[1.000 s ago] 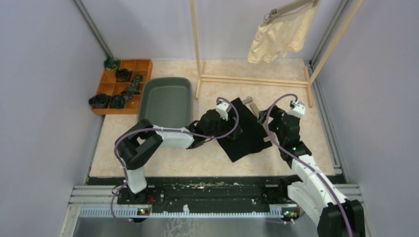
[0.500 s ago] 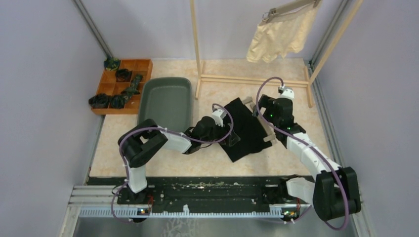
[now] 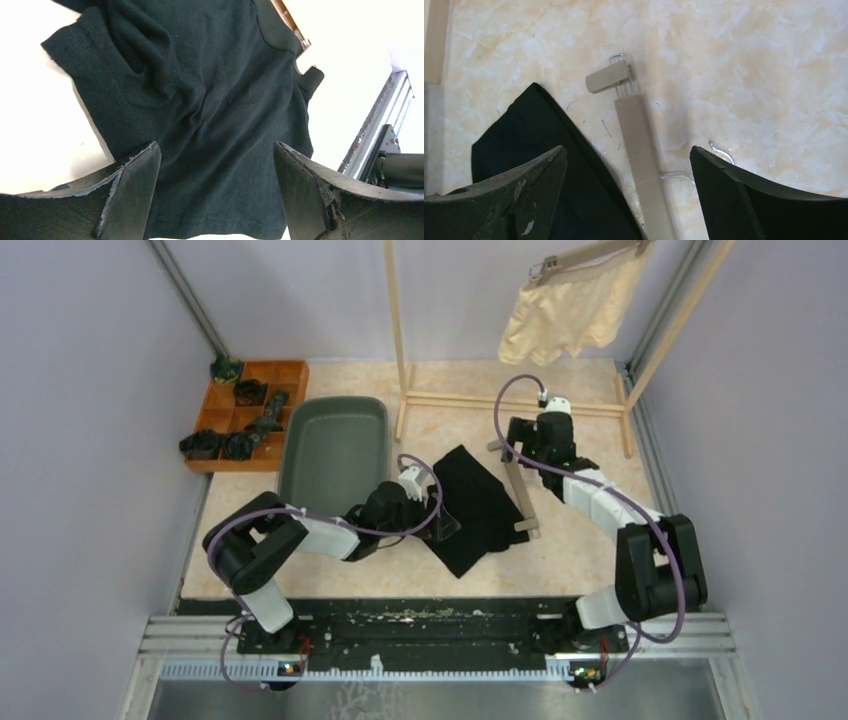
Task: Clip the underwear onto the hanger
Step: Open the clamp at the hanger.
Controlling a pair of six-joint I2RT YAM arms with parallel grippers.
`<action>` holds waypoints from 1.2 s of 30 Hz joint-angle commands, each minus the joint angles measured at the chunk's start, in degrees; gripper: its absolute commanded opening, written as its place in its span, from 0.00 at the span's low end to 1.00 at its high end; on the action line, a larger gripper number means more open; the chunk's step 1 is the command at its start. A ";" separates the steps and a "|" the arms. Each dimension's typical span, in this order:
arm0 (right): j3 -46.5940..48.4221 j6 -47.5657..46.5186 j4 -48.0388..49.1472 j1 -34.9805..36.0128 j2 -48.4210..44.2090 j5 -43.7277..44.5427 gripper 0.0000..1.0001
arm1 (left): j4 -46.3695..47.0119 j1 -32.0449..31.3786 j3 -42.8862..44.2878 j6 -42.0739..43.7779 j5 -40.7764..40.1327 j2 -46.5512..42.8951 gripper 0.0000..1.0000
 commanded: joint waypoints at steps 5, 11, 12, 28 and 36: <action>8.29 -3.78 -0.09 2.76 6.43 0.42 0.91 | -14.40 3.60 -1.95 3.69 -2.98 -7.40 0.89; 10.70 -4.45 -0.32 3.85 11.96 0.41 0.90 | -18.63 3.62 2.07 6.23 -4.14 -14.97 0.89; 10.82 -4.44 -0.11 4.18 12.43 0.52 0.90 | -19.23 3.60 2.93 6.64 -4.41 -15.79 0.89; 11.71 -2.88 0.71 5.99 19.66 5.47 0.83 | -16.79 6.59 6.73 8.12 -8.17 -17.20 0.89; 10.97 -2.05 0.58 5.95 20.14 5.49 0.72 | -13.28 6.85 7.23 7.64 -6.15 -13.71 0.89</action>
